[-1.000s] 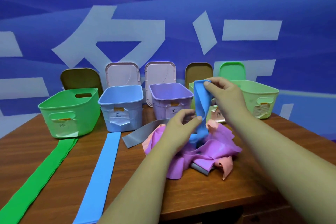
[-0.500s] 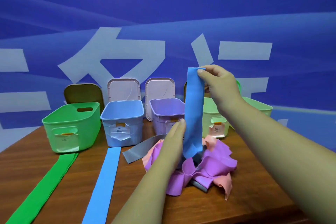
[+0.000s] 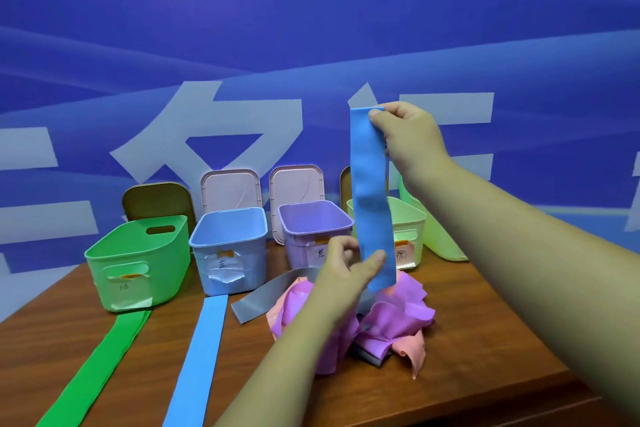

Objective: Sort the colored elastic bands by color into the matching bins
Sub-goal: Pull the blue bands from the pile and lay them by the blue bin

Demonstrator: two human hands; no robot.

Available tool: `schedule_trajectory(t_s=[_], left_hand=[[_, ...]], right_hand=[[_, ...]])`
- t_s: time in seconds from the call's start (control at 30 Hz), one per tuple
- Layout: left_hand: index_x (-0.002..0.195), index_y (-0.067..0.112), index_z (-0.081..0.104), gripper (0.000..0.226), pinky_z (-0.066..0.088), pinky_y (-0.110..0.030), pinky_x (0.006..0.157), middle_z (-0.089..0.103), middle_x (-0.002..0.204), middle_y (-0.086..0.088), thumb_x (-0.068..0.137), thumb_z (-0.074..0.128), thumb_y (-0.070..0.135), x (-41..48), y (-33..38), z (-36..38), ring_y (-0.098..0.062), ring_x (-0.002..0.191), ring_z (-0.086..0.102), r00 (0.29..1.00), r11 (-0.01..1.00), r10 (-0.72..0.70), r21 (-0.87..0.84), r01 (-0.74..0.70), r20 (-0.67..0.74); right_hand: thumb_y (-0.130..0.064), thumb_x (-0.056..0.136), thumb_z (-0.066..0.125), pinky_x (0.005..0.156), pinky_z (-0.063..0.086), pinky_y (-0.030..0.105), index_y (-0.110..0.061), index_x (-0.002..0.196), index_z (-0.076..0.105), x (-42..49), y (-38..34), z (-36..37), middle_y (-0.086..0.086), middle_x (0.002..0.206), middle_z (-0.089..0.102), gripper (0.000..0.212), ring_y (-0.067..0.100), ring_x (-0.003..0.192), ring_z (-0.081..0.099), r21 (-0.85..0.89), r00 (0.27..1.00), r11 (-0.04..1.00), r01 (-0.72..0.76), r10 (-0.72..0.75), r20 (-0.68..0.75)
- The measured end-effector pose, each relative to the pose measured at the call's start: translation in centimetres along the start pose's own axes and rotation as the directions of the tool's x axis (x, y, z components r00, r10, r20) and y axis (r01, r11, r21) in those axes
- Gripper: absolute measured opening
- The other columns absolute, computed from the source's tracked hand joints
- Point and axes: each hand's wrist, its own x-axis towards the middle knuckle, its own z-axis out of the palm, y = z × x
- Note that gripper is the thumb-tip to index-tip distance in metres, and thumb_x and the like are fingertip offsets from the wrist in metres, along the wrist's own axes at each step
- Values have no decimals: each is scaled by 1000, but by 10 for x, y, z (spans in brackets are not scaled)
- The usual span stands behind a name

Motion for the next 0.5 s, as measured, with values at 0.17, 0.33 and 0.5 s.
schedule_trajectory(t_s=[0.17,0.33,0.5], left_hand=[[113,8,55,19,51,-16,64,66,96,1,100,69,11,-5,6,3,5,72,63,998,998,9,67,-5,-55],[120,11,55,28,56,-20,65,74,101,-3,97,67,0,-22,10,-9,-3,82,74,999,998,-41,40,41,-13],[119,11,56,24,59,-28,66,76,101,-11,99,66,4,-55,8,-28,-19,85,77,996,997,-68,33,70,-63]], right_hand=[[-24,94,63,66,49,33,-21,91,74,1,-9,-5,-3,82,68,12,14,74,59,28,1000,1000,-5,5,3],[-26,94,63,71,49,34,-22,88,74,-1,-9,-5,-2,82,69,12,14,76,59,27,1000,1000,13,-13,-6],[-25,90,63,68,47,34,-21,87,74,-6,-5,6,-3,79,66,12,16,72,56,91,1000,995,-29,29,-1]])
